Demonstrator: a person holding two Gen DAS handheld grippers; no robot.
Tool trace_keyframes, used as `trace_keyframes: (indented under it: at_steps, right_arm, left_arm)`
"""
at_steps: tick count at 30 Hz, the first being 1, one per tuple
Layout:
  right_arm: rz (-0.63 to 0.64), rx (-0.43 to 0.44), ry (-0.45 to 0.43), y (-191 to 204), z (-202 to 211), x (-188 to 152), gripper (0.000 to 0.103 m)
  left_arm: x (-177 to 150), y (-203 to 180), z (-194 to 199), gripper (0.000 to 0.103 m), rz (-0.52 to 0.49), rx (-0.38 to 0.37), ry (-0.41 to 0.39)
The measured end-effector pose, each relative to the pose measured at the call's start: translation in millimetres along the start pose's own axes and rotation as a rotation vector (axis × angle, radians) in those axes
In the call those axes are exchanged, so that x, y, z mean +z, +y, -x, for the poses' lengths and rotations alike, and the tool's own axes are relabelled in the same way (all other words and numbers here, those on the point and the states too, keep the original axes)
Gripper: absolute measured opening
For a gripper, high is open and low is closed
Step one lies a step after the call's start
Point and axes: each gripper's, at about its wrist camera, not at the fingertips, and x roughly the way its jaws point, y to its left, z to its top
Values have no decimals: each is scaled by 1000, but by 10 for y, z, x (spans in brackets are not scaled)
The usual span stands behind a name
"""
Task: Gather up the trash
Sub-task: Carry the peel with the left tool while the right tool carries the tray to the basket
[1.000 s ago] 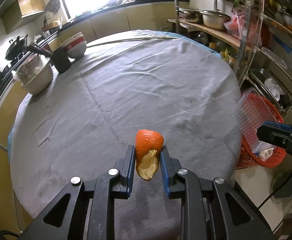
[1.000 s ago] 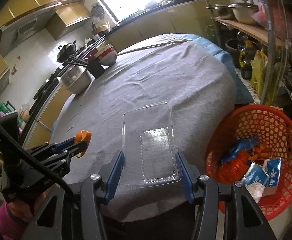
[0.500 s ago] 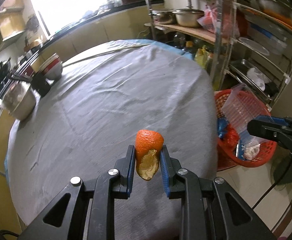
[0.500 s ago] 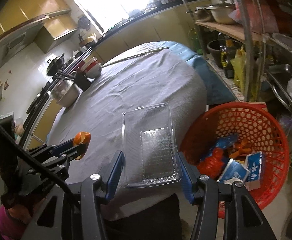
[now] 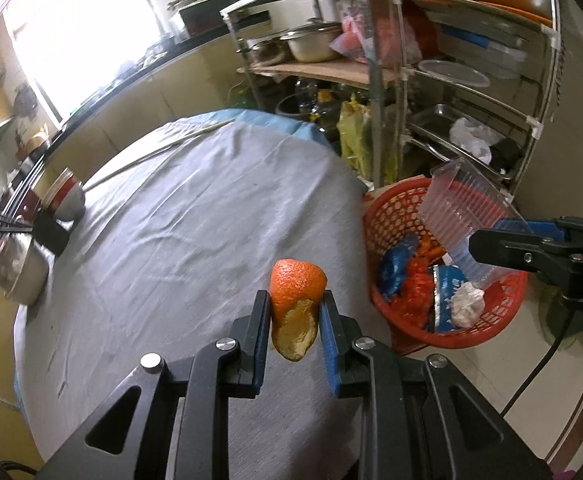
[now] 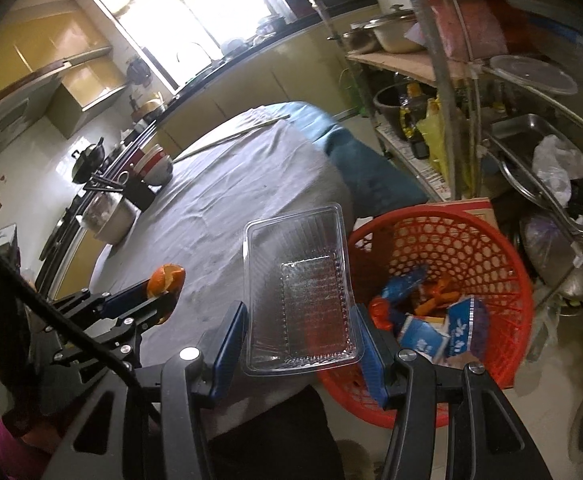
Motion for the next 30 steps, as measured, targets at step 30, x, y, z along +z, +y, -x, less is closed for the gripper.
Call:
trace_keyframes:
  at_steps: [30]
  right_arm:
    - [-179, -81, -66, -932, 527, -133, 56]
  left_arm:
    - [410, -905, -159, 25, -194, -42, 4]
